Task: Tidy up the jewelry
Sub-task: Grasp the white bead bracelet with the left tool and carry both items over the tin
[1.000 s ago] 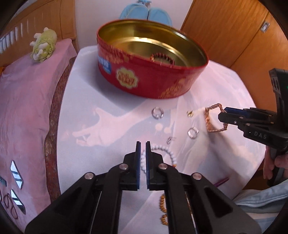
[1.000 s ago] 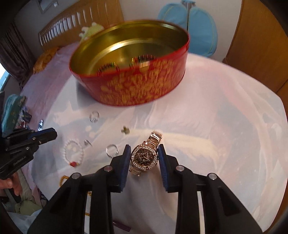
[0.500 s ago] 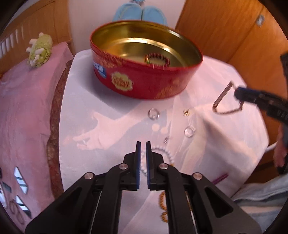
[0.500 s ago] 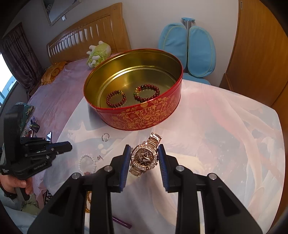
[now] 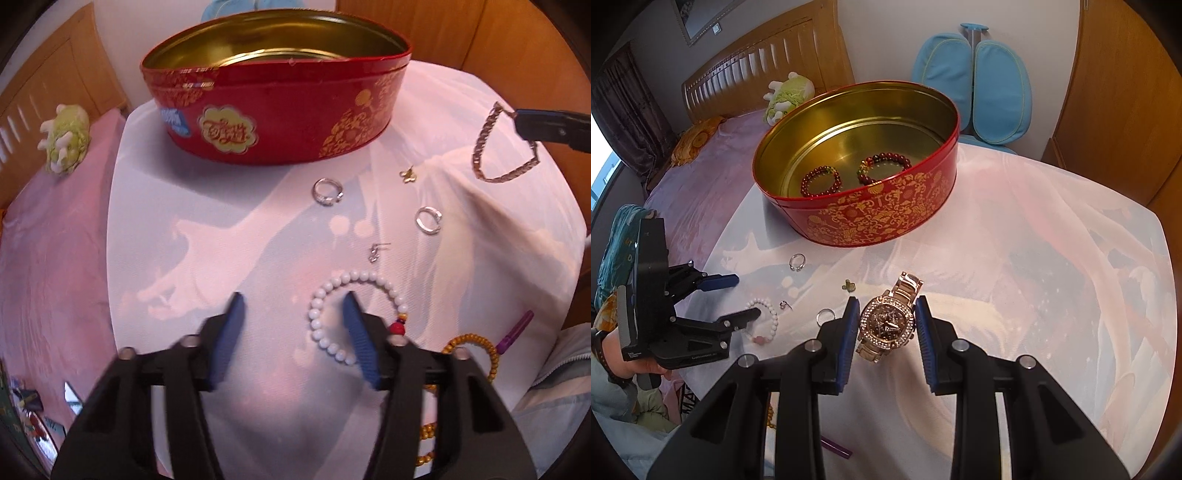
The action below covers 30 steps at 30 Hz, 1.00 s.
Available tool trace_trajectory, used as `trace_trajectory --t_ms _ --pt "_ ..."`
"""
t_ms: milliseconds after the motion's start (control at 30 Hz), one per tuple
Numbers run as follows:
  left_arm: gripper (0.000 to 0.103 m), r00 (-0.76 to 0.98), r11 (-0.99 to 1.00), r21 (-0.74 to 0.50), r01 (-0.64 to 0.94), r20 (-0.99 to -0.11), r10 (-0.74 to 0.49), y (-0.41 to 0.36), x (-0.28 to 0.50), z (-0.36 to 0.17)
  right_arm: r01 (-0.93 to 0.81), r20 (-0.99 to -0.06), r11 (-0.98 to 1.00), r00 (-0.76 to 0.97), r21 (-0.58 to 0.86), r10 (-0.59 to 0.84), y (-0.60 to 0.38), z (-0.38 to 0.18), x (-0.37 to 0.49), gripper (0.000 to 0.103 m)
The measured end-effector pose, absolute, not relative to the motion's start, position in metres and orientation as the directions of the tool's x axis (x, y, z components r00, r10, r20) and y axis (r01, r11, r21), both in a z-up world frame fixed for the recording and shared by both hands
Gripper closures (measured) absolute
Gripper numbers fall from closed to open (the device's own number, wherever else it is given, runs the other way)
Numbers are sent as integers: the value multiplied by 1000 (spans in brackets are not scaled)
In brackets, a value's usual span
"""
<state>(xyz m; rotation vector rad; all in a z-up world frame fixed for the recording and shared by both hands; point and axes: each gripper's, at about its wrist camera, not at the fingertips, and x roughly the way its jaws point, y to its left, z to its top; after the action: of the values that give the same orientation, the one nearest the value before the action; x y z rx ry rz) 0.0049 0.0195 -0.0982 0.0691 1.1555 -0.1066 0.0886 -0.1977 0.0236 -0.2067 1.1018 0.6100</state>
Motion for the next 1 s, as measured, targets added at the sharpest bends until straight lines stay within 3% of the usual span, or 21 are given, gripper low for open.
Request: trace_trajectory --t_ms 33,200,600,1000 --pt "97 402 990 1 140 -914 -56 18 5 -97 -553 -882 822 310 138 356 -199 23 89 71" --pt "97 382 989 7 149 -923 -51 12 11 -92 -542 -875 826 314 153 368 -201 27 93 71" --pt "97 621 987 -151 -49 -779 -89 46 24 25 -571 -784 795 389 208 484 -198 81 101 71" --pt "97 651 983 -175 -51 -752 -100 52 24 49 -604 -737 770 421 207 528 -186 103 103 71"
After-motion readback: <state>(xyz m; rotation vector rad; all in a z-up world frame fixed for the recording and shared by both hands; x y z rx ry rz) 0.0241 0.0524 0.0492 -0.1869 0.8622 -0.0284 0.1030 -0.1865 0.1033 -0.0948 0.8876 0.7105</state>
